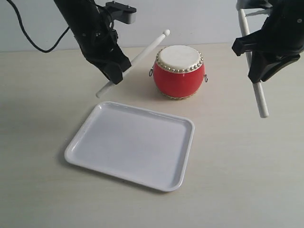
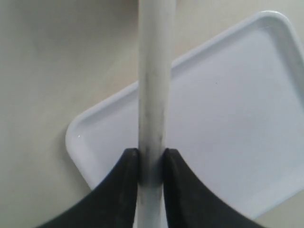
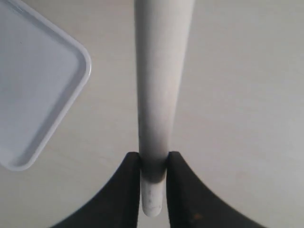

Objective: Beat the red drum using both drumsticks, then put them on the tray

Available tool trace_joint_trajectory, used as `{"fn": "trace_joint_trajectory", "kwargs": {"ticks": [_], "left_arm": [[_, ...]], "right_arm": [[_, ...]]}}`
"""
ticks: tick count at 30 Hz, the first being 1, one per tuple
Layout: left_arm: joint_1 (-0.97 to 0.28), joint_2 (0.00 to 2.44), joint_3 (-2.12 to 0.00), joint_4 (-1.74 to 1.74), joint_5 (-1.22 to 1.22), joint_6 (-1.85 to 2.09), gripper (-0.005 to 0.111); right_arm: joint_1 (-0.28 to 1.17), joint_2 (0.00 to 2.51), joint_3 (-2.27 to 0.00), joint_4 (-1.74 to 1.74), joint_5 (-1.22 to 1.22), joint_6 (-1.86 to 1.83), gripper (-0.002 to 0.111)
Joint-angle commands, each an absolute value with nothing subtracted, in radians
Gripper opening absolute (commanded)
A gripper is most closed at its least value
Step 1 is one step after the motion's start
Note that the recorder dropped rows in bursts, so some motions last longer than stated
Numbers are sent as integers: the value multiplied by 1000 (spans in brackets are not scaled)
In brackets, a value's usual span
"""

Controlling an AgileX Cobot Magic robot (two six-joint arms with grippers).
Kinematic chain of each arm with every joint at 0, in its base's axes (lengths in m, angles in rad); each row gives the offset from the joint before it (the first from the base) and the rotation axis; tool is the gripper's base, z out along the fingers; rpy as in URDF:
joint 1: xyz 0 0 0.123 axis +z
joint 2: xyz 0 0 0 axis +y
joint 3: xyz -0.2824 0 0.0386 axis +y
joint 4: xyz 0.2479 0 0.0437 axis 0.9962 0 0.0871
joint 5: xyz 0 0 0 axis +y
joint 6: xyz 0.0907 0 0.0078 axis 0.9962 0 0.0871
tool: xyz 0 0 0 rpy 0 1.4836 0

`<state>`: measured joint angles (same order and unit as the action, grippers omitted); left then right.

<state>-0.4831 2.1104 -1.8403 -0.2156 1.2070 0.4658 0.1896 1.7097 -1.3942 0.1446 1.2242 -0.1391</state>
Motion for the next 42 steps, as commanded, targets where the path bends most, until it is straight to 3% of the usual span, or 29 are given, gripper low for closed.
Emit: {"fn": "trace_joint_trajectory", "kwargs": {"ticks": [1, 6, 13, 20, 28, 36, 42], "left_arm": [[-489, 2215, -1879, -264, 1221, 479, 0], [-489, 2274, -1884, -286, 1221, 475, 0], [-446, 2116, -1861, -281, 1221, 471, 0], [-389, 1994, -1639, -296, 1221, 479, 0], [-382, 1917, -1432, -305, 1183, 494, 0], [-386, 1896, -1443, -336, 1120, 510, 0], [-433, 1947, -1588, -315, 1147, 518, 0]], "right_arm": [[185, 1695, -1361, 146, 1221, -155, 0], [185, 1695, -1354, 143, 1221, -156, 0], [227, 1723, -1394, 209, 1221, -182, 0], [331, 1901, -1541, 203, 1221, -171, 0], [344, 2161, -1552, 307, 1221, -126, 0], [344, 1997, -1555, 277, 1221, -137, 0], [311, 1782, -1555, 225, 1221, -137, 0]]}}
